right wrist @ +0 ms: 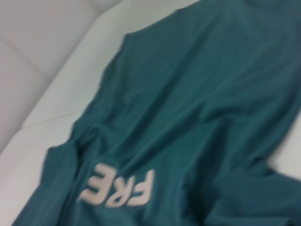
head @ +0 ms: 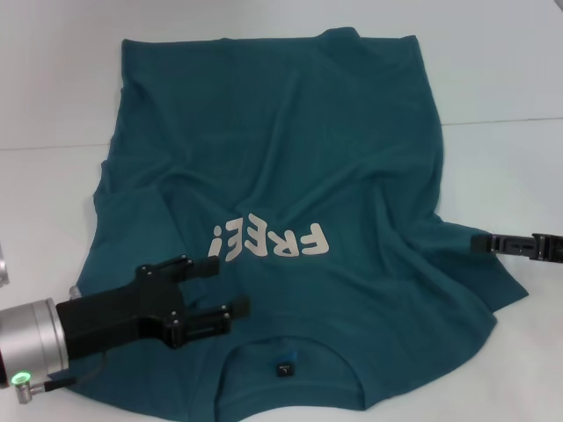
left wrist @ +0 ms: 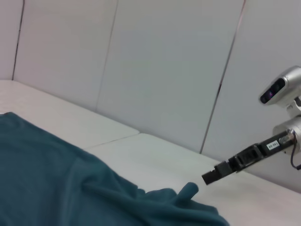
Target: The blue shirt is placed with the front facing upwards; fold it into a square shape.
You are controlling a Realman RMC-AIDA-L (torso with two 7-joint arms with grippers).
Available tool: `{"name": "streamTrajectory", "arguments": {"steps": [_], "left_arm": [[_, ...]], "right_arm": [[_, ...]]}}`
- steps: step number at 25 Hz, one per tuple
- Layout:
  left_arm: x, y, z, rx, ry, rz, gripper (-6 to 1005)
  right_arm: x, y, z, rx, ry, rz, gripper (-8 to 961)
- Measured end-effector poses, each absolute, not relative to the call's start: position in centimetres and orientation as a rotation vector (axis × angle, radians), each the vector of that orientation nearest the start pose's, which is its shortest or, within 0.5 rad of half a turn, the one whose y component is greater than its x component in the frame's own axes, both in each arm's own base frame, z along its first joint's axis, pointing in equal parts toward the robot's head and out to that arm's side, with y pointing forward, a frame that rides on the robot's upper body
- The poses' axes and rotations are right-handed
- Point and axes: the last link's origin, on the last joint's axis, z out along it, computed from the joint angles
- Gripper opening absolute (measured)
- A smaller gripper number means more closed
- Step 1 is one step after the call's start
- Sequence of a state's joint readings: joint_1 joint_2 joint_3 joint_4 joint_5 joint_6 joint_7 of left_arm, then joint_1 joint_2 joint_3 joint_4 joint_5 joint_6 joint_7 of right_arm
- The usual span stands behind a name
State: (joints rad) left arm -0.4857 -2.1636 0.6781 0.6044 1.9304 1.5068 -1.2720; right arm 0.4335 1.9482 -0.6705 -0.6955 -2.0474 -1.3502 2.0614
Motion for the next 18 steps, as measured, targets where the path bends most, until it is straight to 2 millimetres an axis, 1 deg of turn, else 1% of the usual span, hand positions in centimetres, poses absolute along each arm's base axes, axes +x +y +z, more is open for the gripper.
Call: {"name": "streamTrajectory", "arguments": {"steps": [9, 13, 18], "left_arm": [[-26.1, 31.4, -3.7, -2.644, -0.654, -0.807, 828], [-26.1, 31.4, -3.8, -2.641, -0.663, -0.813, 828], [-26.1, 31.4, -3.8, -2.633, -0.676, -0.821, 828]], "right_arm": [[34.7, 34.7, 6.9, -2.054, 1.529, 0.56, 884], [34.3, 35.1, 6.1, -2.056, 1.525, 0.554, 884], [33.7, 35.7, 4.8, -2.09, 1.51, 0.492, 884]]}}
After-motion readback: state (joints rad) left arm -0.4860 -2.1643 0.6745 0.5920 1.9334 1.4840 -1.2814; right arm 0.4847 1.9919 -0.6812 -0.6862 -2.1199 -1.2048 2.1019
